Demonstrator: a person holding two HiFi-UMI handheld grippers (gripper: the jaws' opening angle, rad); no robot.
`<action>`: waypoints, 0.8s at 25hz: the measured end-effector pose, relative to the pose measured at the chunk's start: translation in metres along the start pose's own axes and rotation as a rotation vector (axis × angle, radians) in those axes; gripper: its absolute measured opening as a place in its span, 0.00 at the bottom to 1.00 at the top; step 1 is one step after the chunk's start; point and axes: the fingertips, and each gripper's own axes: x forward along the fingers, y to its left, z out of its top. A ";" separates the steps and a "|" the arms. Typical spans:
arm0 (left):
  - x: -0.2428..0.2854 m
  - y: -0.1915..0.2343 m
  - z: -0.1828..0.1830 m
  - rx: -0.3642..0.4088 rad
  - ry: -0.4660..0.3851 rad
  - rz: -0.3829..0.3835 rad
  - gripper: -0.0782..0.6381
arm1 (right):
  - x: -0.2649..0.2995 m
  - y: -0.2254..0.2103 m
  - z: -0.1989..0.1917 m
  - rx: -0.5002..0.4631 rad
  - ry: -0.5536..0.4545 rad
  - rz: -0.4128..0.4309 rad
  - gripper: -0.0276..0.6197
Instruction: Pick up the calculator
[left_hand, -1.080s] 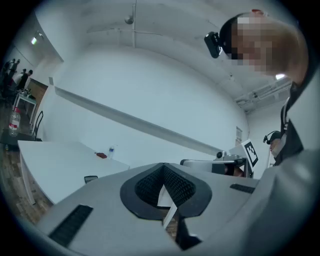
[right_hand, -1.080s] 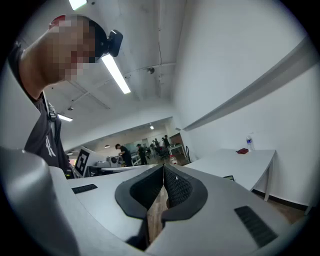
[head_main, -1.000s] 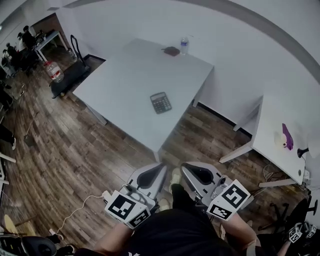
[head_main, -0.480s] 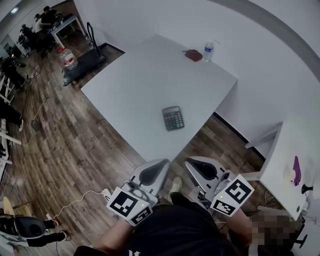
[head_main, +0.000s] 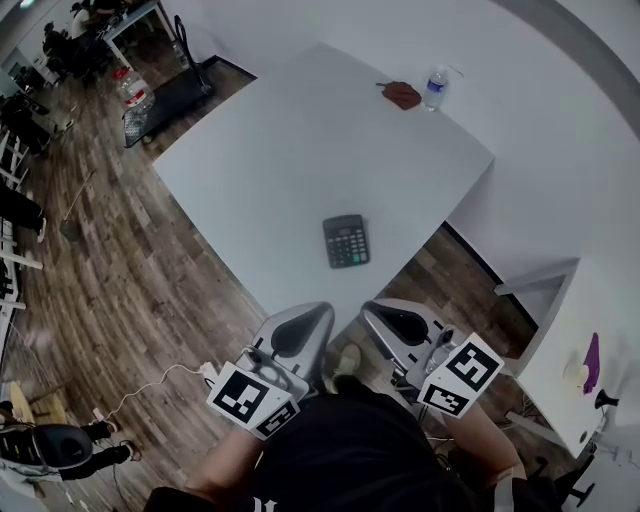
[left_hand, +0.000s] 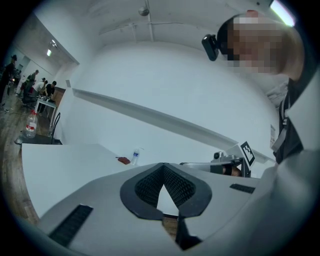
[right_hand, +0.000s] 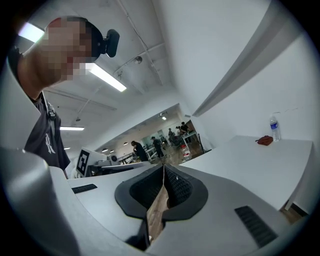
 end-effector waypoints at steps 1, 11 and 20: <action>0.006 0.011 0.001 -0.003 0.003 -0.004 0.12 | 0.008 -0.009 -0.002 0.006 0.009 -0.003 0.07; 0.063 0.068 -0.023 -0.038 0.093 -0.069 0.12 | 0.048 -0.142 -0.071 0.145 0.189 0.092 0.07; 0.084 0.121 -0.049 -0.066 0.188 -0.081 0.12 | 0.096 -0.282 -0.167 0.276 0.400 0.065 0.16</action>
